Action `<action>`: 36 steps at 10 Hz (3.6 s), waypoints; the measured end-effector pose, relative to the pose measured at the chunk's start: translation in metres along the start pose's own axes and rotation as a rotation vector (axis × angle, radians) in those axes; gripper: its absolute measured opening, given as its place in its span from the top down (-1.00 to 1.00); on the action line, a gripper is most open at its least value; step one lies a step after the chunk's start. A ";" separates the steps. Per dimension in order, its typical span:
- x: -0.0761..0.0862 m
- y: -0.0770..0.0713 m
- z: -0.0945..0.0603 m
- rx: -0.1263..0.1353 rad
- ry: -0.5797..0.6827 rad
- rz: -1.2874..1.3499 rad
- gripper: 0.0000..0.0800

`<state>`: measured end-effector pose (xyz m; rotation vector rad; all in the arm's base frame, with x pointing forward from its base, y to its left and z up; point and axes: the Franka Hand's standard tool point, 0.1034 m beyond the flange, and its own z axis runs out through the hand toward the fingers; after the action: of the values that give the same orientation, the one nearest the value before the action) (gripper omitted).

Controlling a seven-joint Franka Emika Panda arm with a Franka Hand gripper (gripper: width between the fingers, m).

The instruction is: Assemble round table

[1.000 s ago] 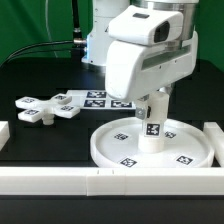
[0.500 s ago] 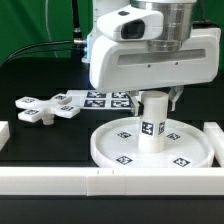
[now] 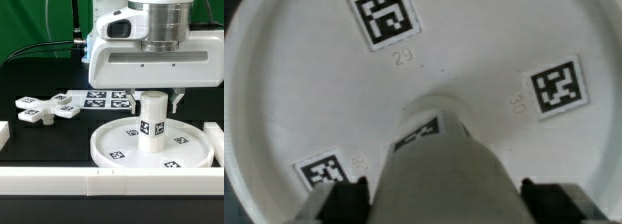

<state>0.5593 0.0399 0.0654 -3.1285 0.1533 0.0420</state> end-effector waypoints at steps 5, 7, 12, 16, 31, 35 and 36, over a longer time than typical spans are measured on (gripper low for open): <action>-0.001 -0.001 0.001 0.008 -0.003 0.062 -0.59; -0.007 0.003 -0.010 0.006 0.007 -0.045 -0.62; -0.013 0.004 -0.010 0.007 0.011 -0.097 -0.62; -0.025 0.039 -0.025 0.003 0.011 -0.293 -0.62; -0.069 0.167 -0.006 -0.009 -0.004 -0.373 -0.62; -0.080 0.191 0.007 -0.014 -0.012 -0.429 -0.62; -0.085 0.196 0.012 -0.011 -0.019 -0.432 -0.62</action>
Offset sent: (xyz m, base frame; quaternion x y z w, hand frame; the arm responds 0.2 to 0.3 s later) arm 0.0000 0.0000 0.0000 0.0000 0.0000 0.0000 1.0000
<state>0.4557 -0.1467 0.0543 -3.0926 -0.5215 0.0686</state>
